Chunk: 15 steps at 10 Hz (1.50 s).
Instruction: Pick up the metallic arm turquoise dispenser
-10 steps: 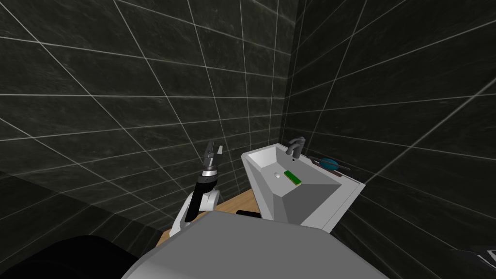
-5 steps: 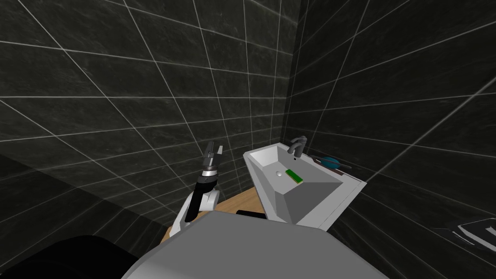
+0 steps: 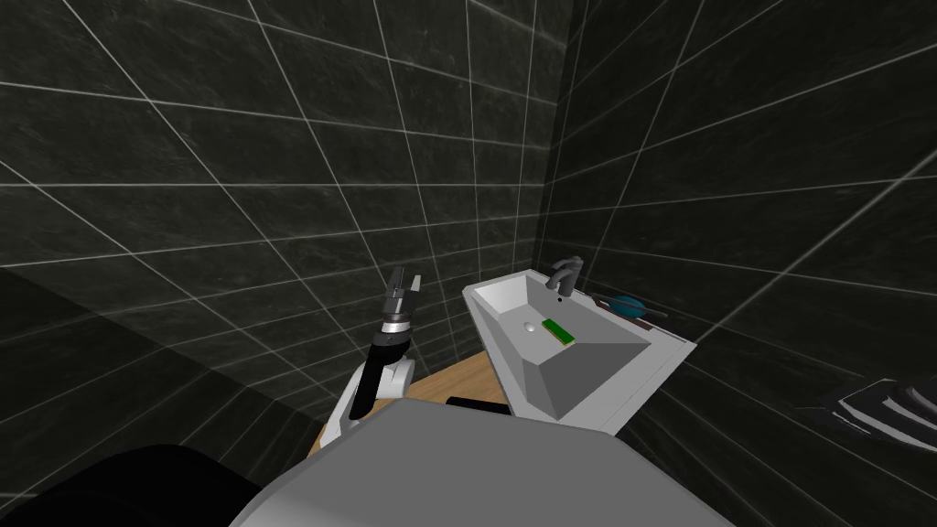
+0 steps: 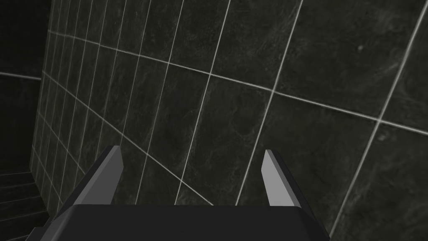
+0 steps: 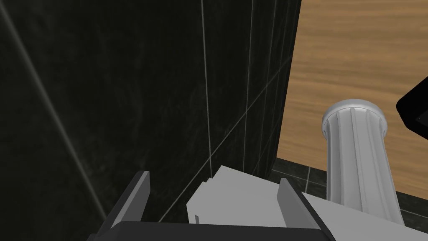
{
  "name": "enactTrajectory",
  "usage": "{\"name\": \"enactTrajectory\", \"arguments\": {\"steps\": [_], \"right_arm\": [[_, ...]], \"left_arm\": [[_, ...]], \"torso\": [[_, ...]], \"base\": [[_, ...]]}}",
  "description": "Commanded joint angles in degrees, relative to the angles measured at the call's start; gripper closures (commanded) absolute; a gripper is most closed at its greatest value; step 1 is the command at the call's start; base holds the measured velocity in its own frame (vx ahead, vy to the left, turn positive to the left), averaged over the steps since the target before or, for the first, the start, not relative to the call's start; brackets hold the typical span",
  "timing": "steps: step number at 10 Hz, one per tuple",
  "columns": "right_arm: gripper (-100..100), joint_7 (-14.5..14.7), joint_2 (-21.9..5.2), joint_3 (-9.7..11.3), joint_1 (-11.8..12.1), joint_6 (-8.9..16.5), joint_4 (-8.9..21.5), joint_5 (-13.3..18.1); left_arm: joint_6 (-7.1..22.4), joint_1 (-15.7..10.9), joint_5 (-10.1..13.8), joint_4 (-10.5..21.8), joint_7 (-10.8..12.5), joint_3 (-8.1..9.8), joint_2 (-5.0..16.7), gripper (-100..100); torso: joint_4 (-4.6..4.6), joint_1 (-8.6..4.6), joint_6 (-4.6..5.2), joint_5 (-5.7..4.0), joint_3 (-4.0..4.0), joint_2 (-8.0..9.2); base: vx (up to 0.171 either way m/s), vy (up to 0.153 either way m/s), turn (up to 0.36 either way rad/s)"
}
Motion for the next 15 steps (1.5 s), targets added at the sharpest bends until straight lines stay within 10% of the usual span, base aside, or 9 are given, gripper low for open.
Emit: {"name": "enactTrajectory", "arguments": {"steps": [1,6,15], "right_arm": [[-100,-0.17,-1.83,-1.35,0.99,-0.05,0.04,0.58],[-100,0.44,-8.02,-1.09,2.09,2.43,-1.29,1.67],[-100,0.67,-13.79,-0.94,11.88,12.42,-3.39,4.64]], "left_arm": [[0.00,0.00,0.00,0.00,0.00,0.00,0.00,0],[0.00,0.00,0.00,0.00,0.00,0.00,0.00,0],[0.00,0.01,0.00,-0.01,0.00,0.00,0.00,0]], "torso": [[0.00,0.00,0.00,0.00,0.00,0.00],[-0.04,-0.09,-0.01,-0.02,-0.08,-0.15],[-0.15,0.07,-0.01,0.01,-0.34,-0.57]], "base": [[-0.028,0.030,0.014],[-0.002,0.017,0.051],[0.111,0.052,0.114]]}}
